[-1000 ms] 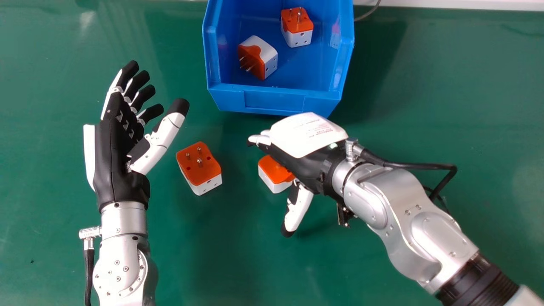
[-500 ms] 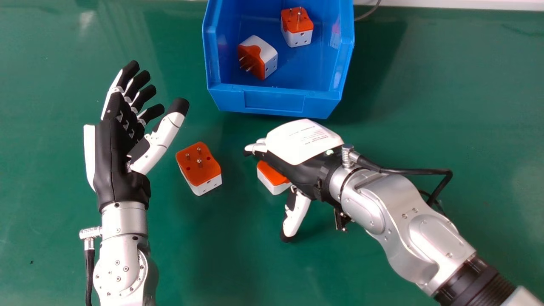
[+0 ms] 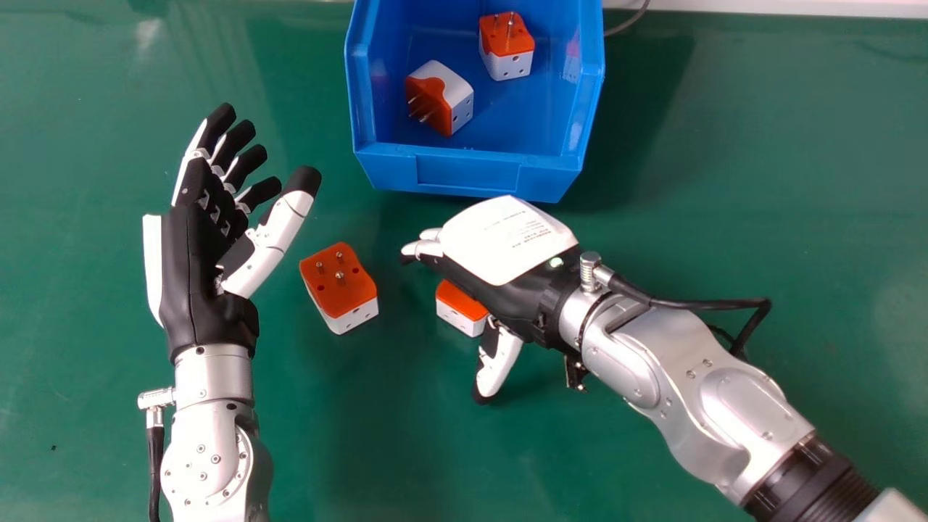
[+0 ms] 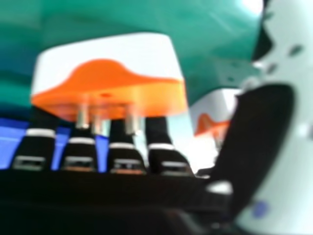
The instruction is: Pick all objects and put in blue box
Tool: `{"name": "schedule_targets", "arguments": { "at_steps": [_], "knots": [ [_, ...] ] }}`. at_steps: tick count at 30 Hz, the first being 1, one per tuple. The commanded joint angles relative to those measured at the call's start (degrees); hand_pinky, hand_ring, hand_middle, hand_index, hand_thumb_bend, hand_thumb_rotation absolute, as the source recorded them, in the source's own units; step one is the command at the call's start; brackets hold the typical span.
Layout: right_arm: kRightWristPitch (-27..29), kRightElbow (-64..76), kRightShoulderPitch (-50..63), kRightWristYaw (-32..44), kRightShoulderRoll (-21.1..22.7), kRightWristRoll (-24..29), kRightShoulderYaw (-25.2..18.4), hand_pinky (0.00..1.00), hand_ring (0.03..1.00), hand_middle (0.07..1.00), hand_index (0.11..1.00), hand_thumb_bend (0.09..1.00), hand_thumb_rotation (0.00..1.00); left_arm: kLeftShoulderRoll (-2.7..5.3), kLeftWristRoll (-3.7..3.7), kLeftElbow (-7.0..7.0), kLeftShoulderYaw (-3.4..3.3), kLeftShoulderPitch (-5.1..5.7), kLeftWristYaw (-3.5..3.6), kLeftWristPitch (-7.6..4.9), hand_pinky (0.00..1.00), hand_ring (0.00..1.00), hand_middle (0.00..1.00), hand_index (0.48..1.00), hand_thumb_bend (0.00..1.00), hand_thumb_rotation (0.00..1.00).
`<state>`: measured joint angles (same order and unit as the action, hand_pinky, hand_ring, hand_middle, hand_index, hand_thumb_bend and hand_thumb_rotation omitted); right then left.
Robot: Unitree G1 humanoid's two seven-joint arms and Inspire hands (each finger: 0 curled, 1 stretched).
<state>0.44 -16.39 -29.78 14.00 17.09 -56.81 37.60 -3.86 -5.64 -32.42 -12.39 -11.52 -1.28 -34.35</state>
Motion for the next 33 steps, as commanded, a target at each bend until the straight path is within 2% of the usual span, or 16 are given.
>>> {"name": "schedule_targets", "arguments": {
  "at_steps": [1, 4, 6, 7, 10, 12, 14, 15, 16, 18, 20, 25, 27, 28, 30, 33],
  "knots": [
    [-0.4, 0.9, -1.5, -1.2, 0.1, -1.8, 0.4, 0.58, 0.706, 0.764, 0.763, 0.761, 0.12, -0.26, 0.34, 1.35, 0.32, -0.05, 0.16, -0.69, 0.76, 0.84, 0.87, 0.869, 0.74, 0.3],
    [-0.8, 0.5, -1.5, -2.3, -0.3, -3.2, 0.6, 0.58, 0.706, 0.764, 0.763, 0.761, 0.12, 0.16, -0.79, 1.75, 0.14, 0.03, 0.85, -0.35, 0.76, 0.84, 0.87, 0.869, 0.74, 0.3],
    [-1.0, 0.2, -1.7, -1.9, -0.5, -3.5, 0.6, 0.58, 0.706, 0.764, 0.763, 0.761, 0.12, 0.18, -0.78, 1.98, 0.18, 0.14, 0.85, -0.23, 0.76, 0.84, 0.87, 0.869, 0.74, 0.3],
    [-1.0, -0.1, -1.8, -1.8, -0.7, -3.4, 0.7, 0.52, 0.645, 0.712, 0.713, 0.712, 0.1, 0.1, -0.67, 1.94, 0.2, 0.14, 0.83, -0.3, 0.76, 0.84, 0.87, 0.869, 0.74, 0.3],
    [-0.8, -0.9, -2.3, -2.0, -0.9, -2.9, 0.7, 0.52, 0.645, 0.712, 0.713, 0.712, 0.1, -0.19, -0.07, 1.81, 0.28, 0.15, 0.48, -0.39, 0.76, 0.84, 0.87, 0.869, 0.74, 0.3],
    [-0.3, -1.2, -2.3, -2.9, -0.9, -2.6, 0.5, 0.52, 0.645, 0.712, 0.713, 0.712, 0.1, -0.11, -0.41, 1.66, 0.21, 0.09, 0.64, -0.57, 0.76, 0.84, 0.87, 0.869, 0.74, 0.3],
    [0.1, -1.4, -2.2, -4.0, -0.9, -2.4, 0.3, 0.52, 0.645, 0.712, 0.713, 0.712, 0.1, 0.0, -1.18, 1.74, 0.12, 0.04, 1.18, -0.3, 0.76, 0.84, 0.87, 0.869, 0.74, 0.3],
    [0.3, -1.6, -2.1, -4.6, -1.0, -2.2, 0.1, 0.46, 0.59, 0.665, 0.676, 0.673, 0.08, 0.02, -1.31, 1.78, 0.08, 0.02, 1.26, -0.2, 0.76, 0.84, 0.87, 0.87, 0.74, 0.3],
    [0.5, -1.7, -2.0, -5.3, -1.1, -2.0, -0.1, 0.46, 0.59, 0.665, 0.676, 0.673, 0.08, -0.03, -1.24, 1.71, 0.07, -0.02, 1.23, -0.25, 0.76, 0.84, 0.87, 0.87, 0.74, 0.3],
    [1.1, -1.9, -1.8, -6.7, -1.0, -1.7, -0.3, 0.46, 0.59, 0.665, 0.676, 0.673, 0.08, -0.28, -0.13, 1.44, 0.14, -0.09, 0.45, -0.54, 0.76, 0.84, 0.87, 0.87, 0.74, 0.3],
    [1.2, -1.8, -1.6, -7.7, -1.0, -1.7, -0.3, 0.42, 0.543, 0.625, 0.649, 0.64, 0.06, -0.36, 0.17, 1.44, 0.16, -0.1, 0.19, -0.47, 0.76, 0.85, 0.87, 0.872, 0.74, 0.3],
    [1.6, -1.6, -1.2, -10.1, -0.9, -1.8, -0.3, 0.39, 0.505, 0.592, 0.626, 0.614, 0.05, -0.3, -0.77, 1.88, 0.17, 0.07, 0.73, 0.09, 0.76, 0.85, 0.87, 0.872, 0.74, 0.3],
    [1.6, -1.4, -1.1, -10.3, -1.0, -1.6, -0.5, 0.39, 0.505, 0.592, 0.626, 0.614, 0.05, -0.34, -0.78, 1.74, 0.17, 0.08, 0.8, -0.11, 0.76, 0.85, 0.87, 0.872, 0.74, 0.3],
    [1.6, -1.3, -1.0, -10.3, -1.0, -1.5, -0.6, 0.39, 0.505, 0.592, 0.626, 0.614, 0.05, -0.39, -0.62, 1.57, 0.16, 0.03, 0.71, -0.31, 0.76, 0.85, 0.87, 0.872, 0.74, 0.3],
    [1.4, -1.1, -1.1, -10.0, -1.0, -1.5, -0.6, 0.36, 0.476, 0.566, 0.608, 0.594, 0.04, -0.63, 0.36, 1.12, 0.2, -0.07, 0.07, -0.77, 0.76, 0.85, 0.87, 0.873, 0.74, 0.29],
    [1.7, -1.0, -1.2, -9.9, -0.8, -1.4, -0.6, 0.36, 0.476, 0.566, 0.608, 0.594, 0.04, -0.75, 1.0, 0.94, 0.26, -0.13, -0.4, -0.74, 0.76, 0.85, 0.87, 0.873, 0.74, 0.29]
  ]
}}
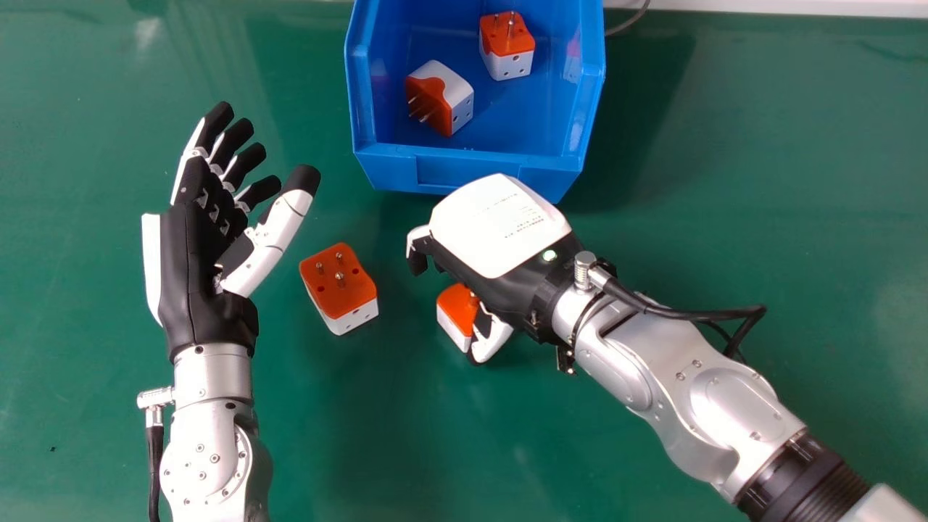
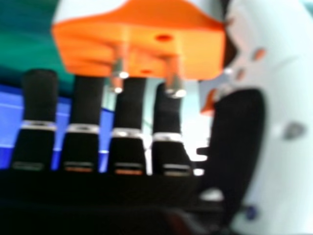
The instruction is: Pick all objects and put in blue box
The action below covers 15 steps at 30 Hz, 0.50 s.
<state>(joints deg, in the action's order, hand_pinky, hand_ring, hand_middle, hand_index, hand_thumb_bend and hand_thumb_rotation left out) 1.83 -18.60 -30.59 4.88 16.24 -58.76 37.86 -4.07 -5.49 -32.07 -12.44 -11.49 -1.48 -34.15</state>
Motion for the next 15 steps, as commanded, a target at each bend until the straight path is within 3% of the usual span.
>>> {"name": "schedule_targets", "arguments": {
  "at_steps": [1, 3, 5, 15],
  "knots": [
    [0.3, 1.2, -0.3, -0.9, 0.0, 0.7, -1.0, 0.33, 0.452, 0.544, 0.593, 0.578, 0.03, -0.56, 0.99, 0.63, 0.31, -0.15, -0.28, -0.86, 0.76, 0.84, 0.87, 0.872, 0.74, 0.29],
    [0.6, 1.2, -0.2, -1.4, 0.0, 1.0, -1.2, 0.33, 0.452, 0.544, 0.593, 0.578, 0.03, -0.52, 0.95, 0.64, 0.27, -0.16, -0.2, -0.85, 0.76, 0.84, 0.87, 0.872, 0.74, 0.29],
    [1.0, 1.3, 0.0, -2.2, -0.1, 1.3, -1.4, 0.33, 0.452, 0.544, 0.593, 0.578, 0.03, -0.37, 0.41, 0.68, 0.18, -0.18, 0.25, -0.85, 0.76, 0.84, 0.87, 0.872, 0.74, 0.29],
    [0.7, 2.1, -0.1, -1.1, 0.0, 1.3, -1.6, 0.29, 0.416, 0.512, 0.571, 0.554, 0.02, -0.04, -0.27, 1.08, 0.1, -0.1, 0.56, -0.73, 0.76, 0.84, 0.87, 0.869, 0.74, 0.29]
  ]
}}
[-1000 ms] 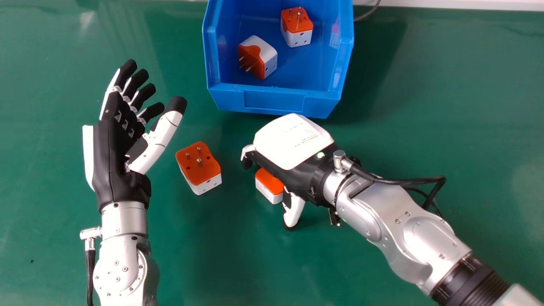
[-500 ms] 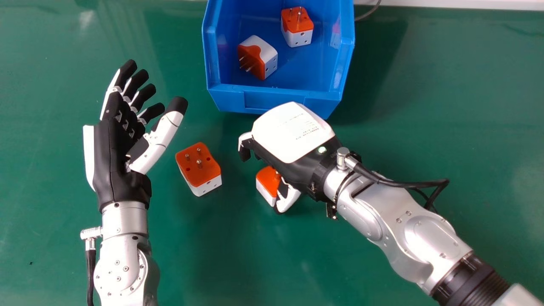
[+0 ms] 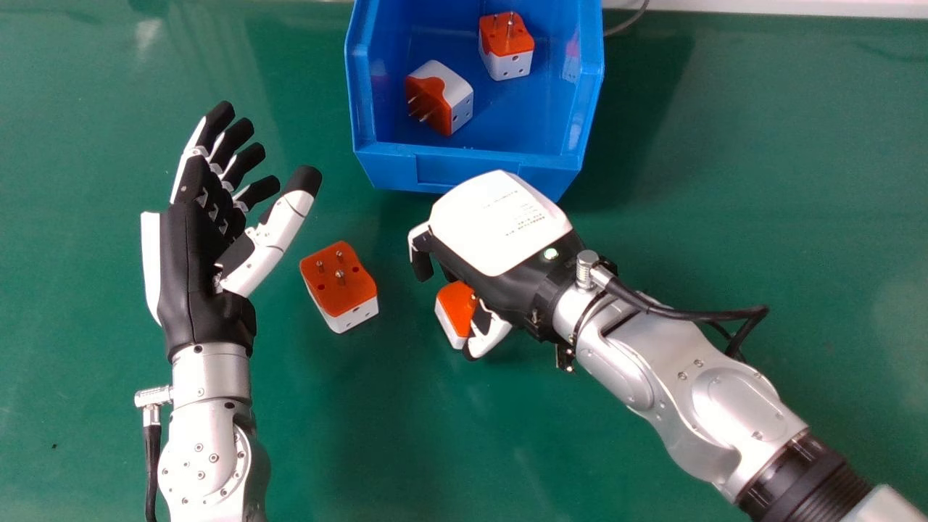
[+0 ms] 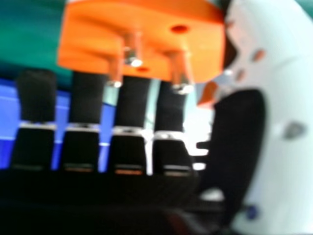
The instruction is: Pick all objects and put in blue box
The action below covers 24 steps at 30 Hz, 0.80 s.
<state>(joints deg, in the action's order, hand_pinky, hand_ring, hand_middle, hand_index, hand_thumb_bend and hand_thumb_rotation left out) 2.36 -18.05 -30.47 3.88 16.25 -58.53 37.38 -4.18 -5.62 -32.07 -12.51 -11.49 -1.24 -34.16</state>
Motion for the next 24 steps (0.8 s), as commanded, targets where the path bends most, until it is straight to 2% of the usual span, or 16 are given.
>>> {"name": "schedule_targets", "arguments": {
  "at_steps": [1, 3, 7, 8, 9, 12, 14, 16, 21, 24],
  "knots": [
    [0.4, 1.5, -0.3, -0.2, 0.0, 1.2, -1.1, 0.29, 0.416, 0.512, 0.571, 0.554, 0.02, 0.07, -0.09, 1.1, 0.19, -0.08, 0.29, -0.76, 0.76, 0.84, 0.87, 0.869, 0.74, 0.29],
    [0.9, 1.5, -0.2, -0.6, 0.1, 1.6, -1.3, 0.28, 0.403, 0.502, 0.564, 0.545, 0.02, 0.1, -0.09, 1.31, 0.2, 0.03, 0.25, -0.61, 0.76, 0.84, 0.87, 0.869, 0.74, 0.29],
    [0.5, 1.6, -0.2, 0.1, 0.1, 1.5, -1.2, 0.27, 0.392, 0.494, 0.558, 0.538, 0.01, 0.48, -1.91, 1.85, 0.08, 0.13, 1.63, -0.05, 0.76, 0.84, 0.87, 0.869, 0.73, 0.29],
    [0.6, 1.7, -0.2, 0.3, 0.1, 1.8, -1.2, 0.27, 0.392, 0.494, 0.558, 0.538, 0.01, 0.47, -1.81, 2.0, 0.11, 0.19, 1.54, 0.06, 0.76, 0.84, 0.87, 0.869, 0.73, 0.29],
    [0.4, 1.7, -0.3, 0.6, 0.1, 1.7, -1.2, 0.27, 0.392, 0.494, 0.558, 0.538, 0.01, 0.38, -1.36, 1.99, 0.15, 0.22, 1.19, -0.01, 0.76, 0.84, 0.87, 0.869, 0.73, 0.29],
    [0.2, 1.7, -0.6, 0.9, 0.2, 0.9, -0.8, 0.26, 0.384, 0.487, 0.553, 0.533, 0.01, 0.15, -0.64, 1.86, 0.21, 0.21, 0.79, -0.15, 0.76, 0.84, 0.87, 0.869, 0.73, 0.29],
    [0.5, 1.6, -0.7, 0.7, 0.2, 0.9, -0.8, 0.25, 0.378, 0.482, 0.549, 0.529, 0.01, 0.18, -0.96, 1.82, 0.17, 0.18, 1.14, -0.17, 0.76, 0.84, 0.87, 0.87, 0.73, 0.28],
    [0.7, 1.7, -0.8, 0.7, 0.3, 0.9, -0.9, 0.25, 0.378, 0.482, 0.549, 0.529, 0.01, 0.18, -0.71, 1.94, 0.18, 0.22, 0.9, 0.0, 0.76, 0.84, 0.87, 0.87, 0.73, 0.28],
    [-0.7, 4.4, -0.3, 1.9, 0.1, 1.5, -2.0, 0.25, 0.373, 0.476, 0.545, 0.525, 0.01, 0.31, -1.05, 1.98, 0.1, 0.2, 1.09, -0.05, 0.76, 0.84, 0.87, 0.871, 0.73, 0.28],
    [-1.9, 6.9, 0.1, 2.9, 0.0, 1.5, -2.7, 0.24, 0.37, 0.472, 0.542, 0.523, 0.0, 0.22, -0.95, 1.63, 0.05, 0.04, 1.05, -0.22, 0.76, 0.84, 0.87, 0.872, 0.73, 0.28]
  ]
}}
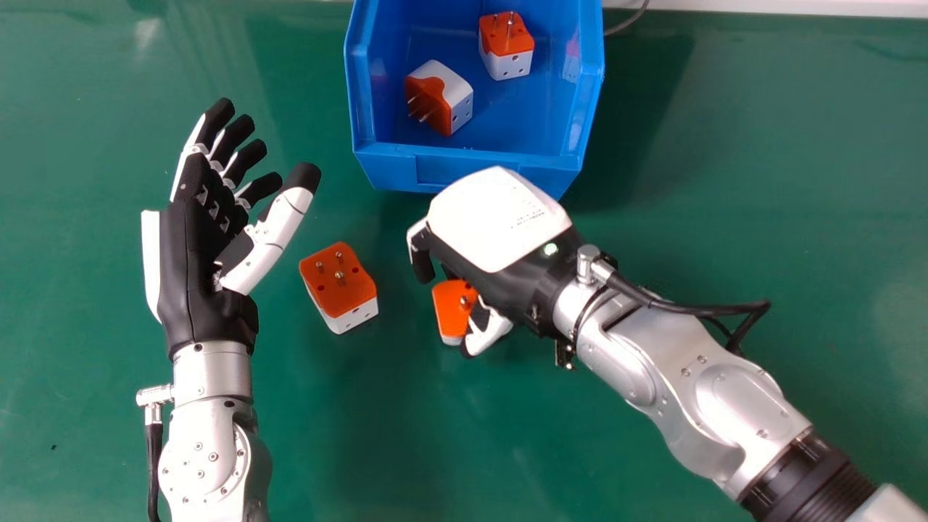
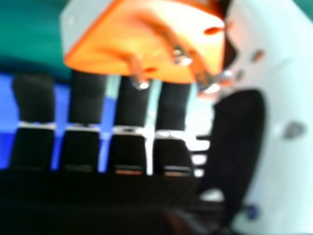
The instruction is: Pick all objects and put in blue box
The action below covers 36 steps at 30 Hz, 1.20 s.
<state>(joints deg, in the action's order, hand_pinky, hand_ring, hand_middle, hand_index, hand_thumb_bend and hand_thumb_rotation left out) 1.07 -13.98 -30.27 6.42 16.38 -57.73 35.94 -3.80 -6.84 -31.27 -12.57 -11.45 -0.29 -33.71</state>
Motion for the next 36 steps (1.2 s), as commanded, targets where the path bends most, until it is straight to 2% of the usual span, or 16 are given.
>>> {"name": "schedule_targets", "arguments": {
  "at_steps": [1, 3, 5, 8, 9, 12, 14, 15, 19, 27, 30, 33, 36],
  "knots": [
    [-0.8, 3.5, 0.0, 0.8, -0.2, 0.8, -1.5, 0.24, 0.37, 0.472, 0.542, 0.523, 0.0, -0.2, 0.25, 0.78, 0.12, -0.03, 0.17, -0.64, 0.76, 0.84, 0.87, 0.872, 0.73, 0.28],
    [-1.2, 4.5, 0.1, 1.7, -0.2, 1.1, -1.8, 0.24, 0.37, 0.472, 0.542, 0.523, 0.0, -0.21, 0.5, 0.82, 0.13, -0.05, -0.09, -0.59, 0.76, 0.84, 0.87, 0.872, 0.73, 0.28],
    [-1.4, 5.0, 0.2, 2.1, -0.2, 1.0, -1.8, 0.23, 0.366, 0.468, 0.539, 0.521, 0.0, -0.34, 1.08, 0.75, 0.2, -0.05, -0.53, -0.64, 0.76, 0.84, 0.87, 0.872, 0.73, 0.28],
    [-2.1, 5.3, 0.3, 2.6, -0.3, 0.8, -1.5, 0.23, 0.363, 0.466, 0.539, 0.519, 0.0, -0.52, 1.42, 0.54, 0.26, -0.09, -0.68, -0.85, 0.76, 0.84, 0.87, 0.872, 0.74, 0.28],
    [-2.0, 5.1, 0.4, 2.4, -0.2, 0.7, -1.4, 0.23, 0.363, 0.466, 0.539, 0.519, 0.0, -0.49, 1.22, 0.59, 0.26, -0.06, -0.53, -0.84, 0.76, 0.84, 0.87, 0.872, 0.74, 0.28],
    [-1.4, 5.2, 0.9, 1.0, 0.0, 0.8, -1.4, 0.23, 0.363, 0.466, 0.539, 0.519, 0.0, -0.59, 1.71, 0.7, 0.39, 0.09, -0.9, -1.12, 0.76, 0.84, 0.87, 0.872, 0.74, 0.28],
    [-1.4, 6.2, 1.3, 0.4, -0.1, 1.2, -2.0, 0.22, 0.36, 0.464, 0.537, 0.517, 0.0, -0.7, 1.83, 0.77, 0.44, 0.19, -0.89, -1.02, 0.76, 0.84, 0.87, 0.872, 0.74, 0.29],
    [-1.6, 6.8, 1.3, 0.6, -0.1, 1.5, -2.4, 0.22, 0.36, 0.464, 0.537, 0.517, 0.0, -0.71, 1.78, 0.83, 0.43, 0.22, -0.81, -0.88, 0.76, 0.84, 0.87, 0.872, 0.74, 0.29],
    [-3.6, 10.0, 0.5, 3.7, 0.0, 0.5, -3.1, 0.22, 0.36, 0.463, 0.536, 0.516, 0.0, -0.36, 0.78, 1.19, 0.22, 0.24, -0.16, -0.36, 0.75, 0.84, 0.87, 0.871, 0.74, 0.29],
    [-8.0, 16.7, -0.4, 8.4, -1.2, -0.3, -5.1, 0.23, 0.358, 0.465, 0.539, 0.515, 0.0, -0.18, 0.16, 0.95, 0.08, 0.0, 0.32, -0.47, 0.75, 0.84, 0.87, 0.87, 0.74, 0.29],
    [-9.2, 19.1, -0.9, 10.2, -1.1, -1.4, -5.4, 0.23, 0.358, 0.465, 0.539, 0.515, 0.0, -0.21, 0.23, 1.23, 0.21, 0.11, 0.29, -0.12, 0.75, 0.84, 0.87, 0.87, 0.74, 0.29],
    [-9.6, 20.6, -0.9, 10.4, -1.6, -0.1, -7.0, 0.23, 0.354, 0.464, 0.54, 0.513, 0.0, -0.21, 0.29, 1.52, 0.28, 0.23, 0.28, 0.15, 0.75, 0.84, 0.87, 0.87, 0.74, 0.29],
    [-9.8, 21.6, -1.0, 10.3, -2.2, 1.3, -8.8, 0.23, 0.354, 0.464, 0.54, 0.513, 0.0, -0.41, 1.1, 1.08, 0.35, 0.15, -0.18, -0.36, 0.75, 0.84, 0.87, 0.87, 0.74, 0.29]
  ]
}}
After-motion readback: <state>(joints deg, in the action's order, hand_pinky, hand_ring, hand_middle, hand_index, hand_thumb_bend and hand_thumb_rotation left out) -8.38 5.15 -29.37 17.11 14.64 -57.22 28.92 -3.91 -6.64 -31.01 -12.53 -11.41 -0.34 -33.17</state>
